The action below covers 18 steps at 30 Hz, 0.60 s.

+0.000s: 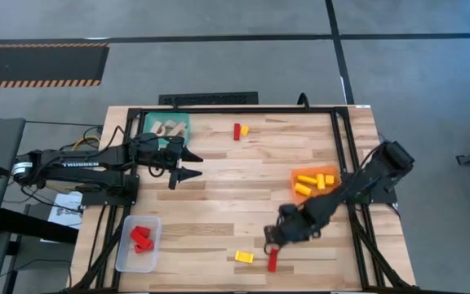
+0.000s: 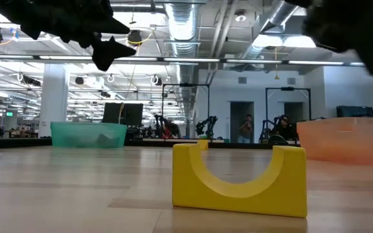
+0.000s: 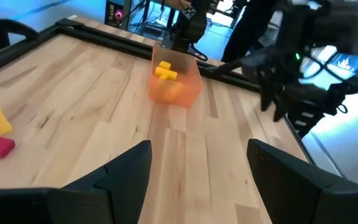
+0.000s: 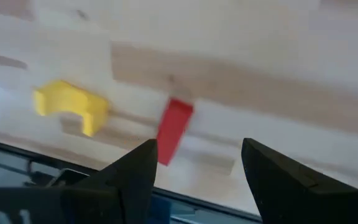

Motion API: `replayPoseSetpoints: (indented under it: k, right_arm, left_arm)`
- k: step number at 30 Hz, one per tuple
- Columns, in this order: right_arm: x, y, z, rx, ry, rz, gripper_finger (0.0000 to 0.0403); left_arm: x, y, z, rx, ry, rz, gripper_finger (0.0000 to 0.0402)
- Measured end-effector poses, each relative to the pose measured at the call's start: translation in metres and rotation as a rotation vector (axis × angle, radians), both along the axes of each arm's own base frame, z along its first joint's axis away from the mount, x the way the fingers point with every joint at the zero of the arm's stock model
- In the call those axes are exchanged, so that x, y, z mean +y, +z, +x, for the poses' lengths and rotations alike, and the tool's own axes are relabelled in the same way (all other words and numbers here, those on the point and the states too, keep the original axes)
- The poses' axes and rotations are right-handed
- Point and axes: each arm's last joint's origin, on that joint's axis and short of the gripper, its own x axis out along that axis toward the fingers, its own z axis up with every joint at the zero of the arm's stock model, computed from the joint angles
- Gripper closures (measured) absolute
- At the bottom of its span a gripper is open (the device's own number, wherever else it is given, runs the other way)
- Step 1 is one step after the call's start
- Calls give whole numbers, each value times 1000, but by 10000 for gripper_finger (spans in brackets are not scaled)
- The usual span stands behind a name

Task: Sort & place blocks by color
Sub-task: Put the red block into the transparent bin

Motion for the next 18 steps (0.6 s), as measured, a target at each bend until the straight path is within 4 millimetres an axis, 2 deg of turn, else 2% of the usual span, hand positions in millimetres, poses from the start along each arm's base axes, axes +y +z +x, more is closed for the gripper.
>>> replayPoseSetpoints:
  k: [4, 7, 11, 18]
  right_arm:
    - [30, -22, 4, 4, -37, 59, 148]
    - [45, -36, 7, 2, -59, 88, 148]
    - [53, -42, 7, 14, -73, 83, 148]
    - [52, -40, 5, 22, -38, 40, 148]
  left_arm:
    - [0, 0, 0, -6, -4, 22, 150]
    - [1, 1, 0, -15, 9, 26, 150]
    - [1, 4, 1, -41, 19, 5, 150]
    - [2, 5, 1, -51, 56, -51, 150]
